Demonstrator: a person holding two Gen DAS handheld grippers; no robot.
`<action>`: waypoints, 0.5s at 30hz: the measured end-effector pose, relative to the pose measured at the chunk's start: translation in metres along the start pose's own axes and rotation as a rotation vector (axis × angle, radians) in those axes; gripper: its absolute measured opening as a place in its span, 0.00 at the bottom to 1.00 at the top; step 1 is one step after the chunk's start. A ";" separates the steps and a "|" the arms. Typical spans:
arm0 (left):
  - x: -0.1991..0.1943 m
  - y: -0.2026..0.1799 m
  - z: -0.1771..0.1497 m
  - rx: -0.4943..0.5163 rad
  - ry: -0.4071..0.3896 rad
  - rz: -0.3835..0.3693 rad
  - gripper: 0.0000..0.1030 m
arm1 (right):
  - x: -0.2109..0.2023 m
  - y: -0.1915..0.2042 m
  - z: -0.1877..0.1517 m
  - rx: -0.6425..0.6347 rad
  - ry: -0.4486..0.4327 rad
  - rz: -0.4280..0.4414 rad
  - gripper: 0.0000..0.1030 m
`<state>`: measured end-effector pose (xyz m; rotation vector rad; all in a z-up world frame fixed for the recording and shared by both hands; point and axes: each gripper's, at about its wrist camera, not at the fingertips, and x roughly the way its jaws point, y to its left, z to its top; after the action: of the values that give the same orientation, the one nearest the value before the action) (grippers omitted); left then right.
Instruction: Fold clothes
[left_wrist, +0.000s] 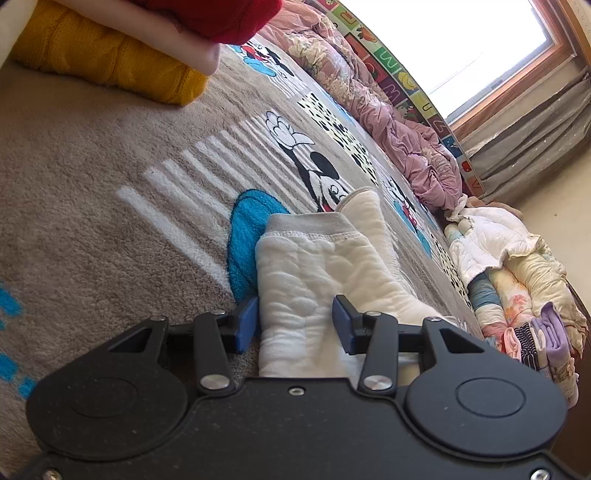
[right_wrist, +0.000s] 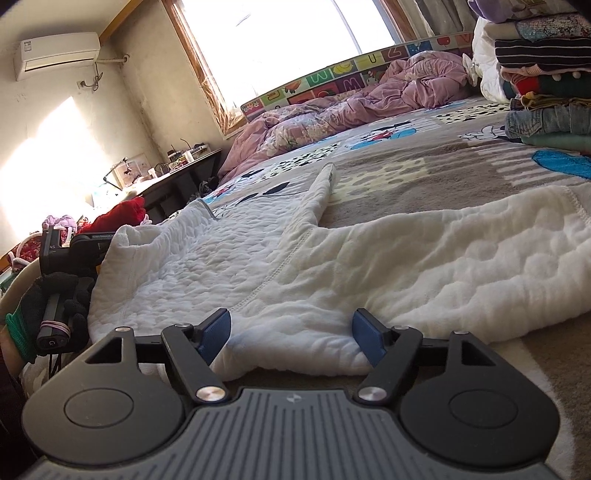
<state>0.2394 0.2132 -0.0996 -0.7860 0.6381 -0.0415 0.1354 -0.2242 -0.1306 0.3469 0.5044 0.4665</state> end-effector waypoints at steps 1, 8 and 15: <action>0.002 -0.001 0.001 0.016 0.004 0.003 0.39 | 0.000 0.000 0.000 0.000 -0.001 0.003 0.72; 0.004 -0.004 0.001 0.084 0.012 0.025 0.11 | 0.001 0.000 -0.002 -0.004 -0.004 0.021 0.76; -0.023 -0.006 0.006 0.123 -0.066 0.010 0.07 | 0.001 -0.002 -0.002 -0.003 -0.011 0.030 0.77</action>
<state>0.2254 0.2190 -0.0803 -0.6623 0.5716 -0.0455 0.1356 -0.2249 -0.1340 0.3543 0.4888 0.4937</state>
